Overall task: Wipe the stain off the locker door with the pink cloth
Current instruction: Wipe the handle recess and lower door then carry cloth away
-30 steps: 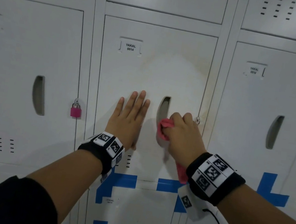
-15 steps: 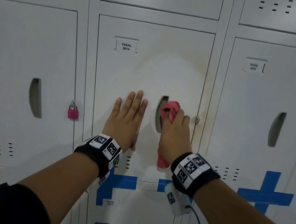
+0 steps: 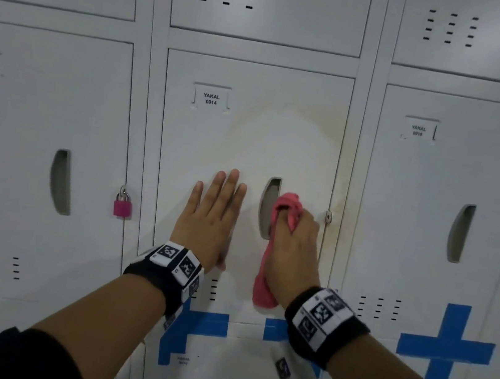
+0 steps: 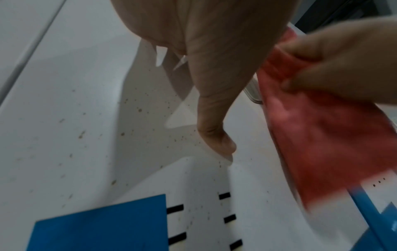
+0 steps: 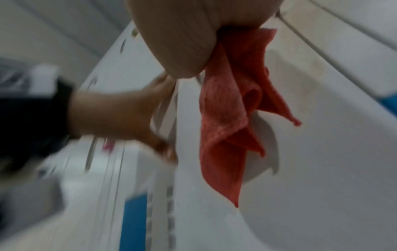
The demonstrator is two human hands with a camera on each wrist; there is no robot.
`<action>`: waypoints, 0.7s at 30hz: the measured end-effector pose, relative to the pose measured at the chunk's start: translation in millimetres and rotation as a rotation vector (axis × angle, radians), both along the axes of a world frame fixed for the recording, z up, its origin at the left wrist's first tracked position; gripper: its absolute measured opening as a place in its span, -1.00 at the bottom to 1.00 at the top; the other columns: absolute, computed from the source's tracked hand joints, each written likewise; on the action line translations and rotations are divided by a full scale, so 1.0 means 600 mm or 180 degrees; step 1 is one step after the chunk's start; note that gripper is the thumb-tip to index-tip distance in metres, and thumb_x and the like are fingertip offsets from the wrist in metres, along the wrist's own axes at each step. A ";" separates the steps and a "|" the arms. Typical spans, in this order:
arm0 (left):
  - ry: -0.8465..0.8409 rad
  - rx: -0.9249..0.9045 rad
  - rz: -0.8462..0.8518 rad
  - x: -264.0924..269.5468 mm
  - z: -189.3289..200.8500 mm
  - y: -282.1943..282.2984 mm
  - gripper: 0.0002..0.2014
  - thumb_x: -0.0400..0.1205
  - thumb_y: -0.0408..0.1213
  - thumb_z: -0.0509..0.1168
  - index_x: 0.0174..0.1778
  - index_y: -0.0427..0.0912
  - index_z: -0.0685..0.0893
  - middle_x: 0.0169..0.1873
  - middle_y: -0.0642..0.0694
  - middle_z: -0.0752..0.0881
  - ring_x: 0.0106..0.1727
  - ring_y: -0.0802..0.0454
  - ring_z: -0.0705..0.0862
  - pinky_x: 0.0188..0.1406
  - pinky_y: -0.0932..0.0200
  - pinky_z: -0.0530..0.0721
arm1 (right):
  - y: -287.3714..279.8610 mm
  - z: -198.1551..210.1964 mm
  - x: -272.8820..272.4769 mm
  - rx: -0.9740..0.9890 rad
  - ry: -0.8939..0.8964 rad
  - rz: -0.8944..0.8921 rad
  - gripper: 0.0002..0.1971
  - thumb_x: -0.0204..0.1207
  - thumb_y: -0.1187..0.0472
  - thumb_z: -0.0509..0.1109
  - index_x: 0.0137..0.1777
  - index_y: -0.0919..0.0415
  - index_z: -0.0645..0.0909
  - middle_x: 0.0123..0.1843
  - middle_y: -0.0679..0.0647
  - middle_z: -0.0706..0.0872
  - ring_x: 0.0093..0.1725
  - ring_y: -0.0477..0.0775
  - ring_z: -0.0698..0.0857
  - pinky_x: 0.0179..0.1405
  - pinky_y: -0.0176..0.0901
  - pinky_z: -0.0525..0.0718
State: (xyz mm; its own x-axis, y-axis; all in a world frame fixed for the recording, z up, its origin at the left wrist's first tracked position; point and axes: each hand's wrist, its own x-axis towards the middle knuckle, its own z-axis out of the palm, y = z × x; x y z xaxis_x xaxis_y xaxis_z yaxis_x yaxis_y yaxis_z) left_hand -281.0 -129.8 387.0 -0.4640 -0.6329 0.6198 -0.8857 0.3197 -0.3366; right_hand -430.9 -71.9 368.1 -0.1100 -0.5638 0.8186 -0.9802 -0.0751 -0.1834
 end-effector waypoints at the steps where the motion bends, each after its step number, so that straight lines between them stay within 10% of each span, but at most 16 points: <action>1: 0.0006 0.0007 -0.0007 0.000 0.000 0.001 0.34 0.40 0.06 0.51 0.56 -0.28 -0.55 0.56 -0.31 -0.58 0.59 -0.30 -0.53 0.64 -0.31 -0.24 | -0.009 0.030 -0.005 -0.0189 -0.0085 -0.0126 -0.40 0.25 0.52 0.39 0.35 0.35 0.43 0.19 0.32 0.47 0.04 0.22 0.45 -0.03 0.01 0.64; 7: 0.0060 0.0024 -0.0046 0.000 0.000 -0.001 0.48 0.24 0.16 0.58 0.55 -0.36 -0.53 0.59 -0.30 -0.51 0.61 -0.28 -0.50 0.65 -0.28 -0.25 | -0.049 0.090 0.004 -0.0299 0.0584 -0.0338 -0.56 0.42 0.38 0.31 0.33 0.27 0.48 0.19 0.35 0.49 -0.02 0.27 0.45 -0.04 0.11 0.60; 13: 0.0096 0.0020 -0.0108 -0.001 0.001 -0.003 0.53 0.17 0.25 0.56 0.55 -0.42 -0.51 0.60 -0.30 -0.50 0.63 -0.27 -0.47 0.66 -0.25 -0.23 | -0.015 0.070 0.001 0.0225 0.1794 0.0033 -0.28 0.31 0.35 0.26 0.54 0.01 0.34 0.42 0.19 0.40 0.27 0.22 0.40 0.23 0.10 0.56; 21: 0.0102 0.0049 -0.0140 0.009 0.001 -0.007 0.57 0.16 0.32 0.54 0.51 -0.38 -0.60 0.60 -0.24 -0.53 0.63 -0.20 -0.49 0.66 -0.17 -0.31 | -0.016 -0.025 -0.046 0.0823 0.2368 0.0555 -0.62 0.34 0.11 0.57 0.17 -0.14 0.68 0.23 0.02 0.57 0.17 0.10 0.53 0.12 0.10 0.67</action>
State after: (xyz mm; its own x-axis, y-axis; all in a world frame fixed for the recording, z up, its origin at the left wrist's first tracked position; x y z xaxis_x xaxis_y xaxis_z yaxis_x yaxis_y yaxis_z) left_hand -275.9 -133.9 387.5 -0.4716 -0.6219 0.6251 -0.8809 0.3634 -0.3031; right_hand -458.7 -81.7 352.9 0.5196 -0.7042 0.4840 -0.8304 -0.2826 0.4803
